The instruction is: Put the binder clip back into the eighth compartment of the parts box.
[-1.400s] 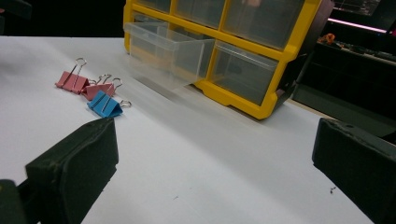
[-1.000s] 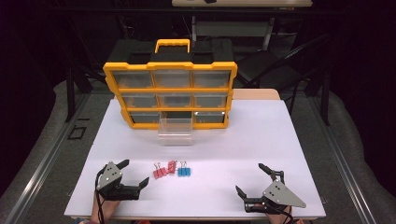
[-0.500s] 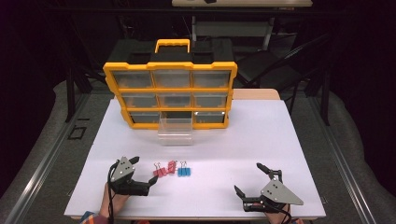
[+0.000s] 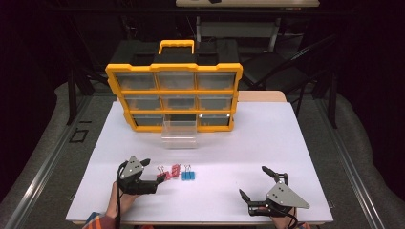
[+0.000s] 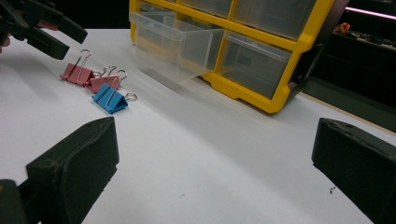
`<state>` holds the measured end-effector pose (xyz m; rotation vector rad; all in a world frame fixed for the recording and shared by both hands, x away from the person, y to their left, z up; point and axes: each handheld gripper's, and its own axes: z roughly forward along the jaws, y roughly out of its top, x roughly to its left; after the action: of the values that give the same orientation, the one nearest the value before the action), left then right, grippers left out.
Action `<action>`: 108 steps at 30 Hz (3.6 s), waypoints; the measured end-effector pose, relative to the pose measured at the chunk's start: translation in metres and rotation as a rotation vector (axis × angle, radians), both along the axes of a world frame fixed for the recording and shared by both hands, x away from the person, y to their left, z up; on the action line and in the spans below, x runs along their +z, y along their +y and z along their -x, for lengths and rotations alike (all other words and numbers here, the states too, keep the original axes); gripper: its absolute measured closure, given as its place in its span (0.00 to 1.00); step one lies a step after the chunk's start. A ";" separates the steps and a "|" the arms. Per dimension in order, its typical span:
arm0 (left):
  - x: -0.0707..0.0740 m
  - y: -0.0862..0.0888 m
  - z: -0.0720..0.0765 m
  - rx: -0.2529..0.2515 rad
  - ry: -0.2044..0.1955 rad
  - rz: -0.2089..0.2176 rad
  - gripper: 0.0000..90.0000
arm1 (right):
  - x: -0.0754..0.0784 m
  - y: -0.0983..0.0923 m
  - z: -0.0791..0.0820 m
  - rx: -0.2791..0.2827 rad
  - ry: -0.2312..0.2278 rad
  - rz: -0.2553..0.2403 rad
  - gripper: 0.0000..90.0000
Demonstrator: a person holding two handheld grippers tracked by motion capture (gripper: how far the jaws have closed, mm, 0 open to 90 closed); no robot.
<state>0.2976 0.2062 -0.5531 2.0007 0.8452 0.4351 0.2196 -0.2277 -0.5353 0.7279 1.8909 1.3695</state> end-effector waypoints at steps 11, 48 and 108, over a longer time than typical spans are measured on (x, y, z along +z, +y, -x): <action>-0.005 -0.007 -0.008 -0.024 0.059 -0.030 0.55 | 0.001 -0.001 0.001 -0.010 -0.015 -0.001 0.01; -0.002 -0.003 0.008 -0.155 0.023 -0.002 0.98 | -0.001 -0.005 0.002 -0.026 -0.008 0.001 0.01; 0.035 0.012 -0.025 -0.065 -0.049 -0.050 0.98 | -0.007 -0.003 -0.005 0.000 0.069 0.027 0.01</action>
<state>0.3229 0.2182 -0.5180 2.0494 0.7441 0.4704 0.2245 -0.2306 -0.5426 0.7709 1.9587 1.3320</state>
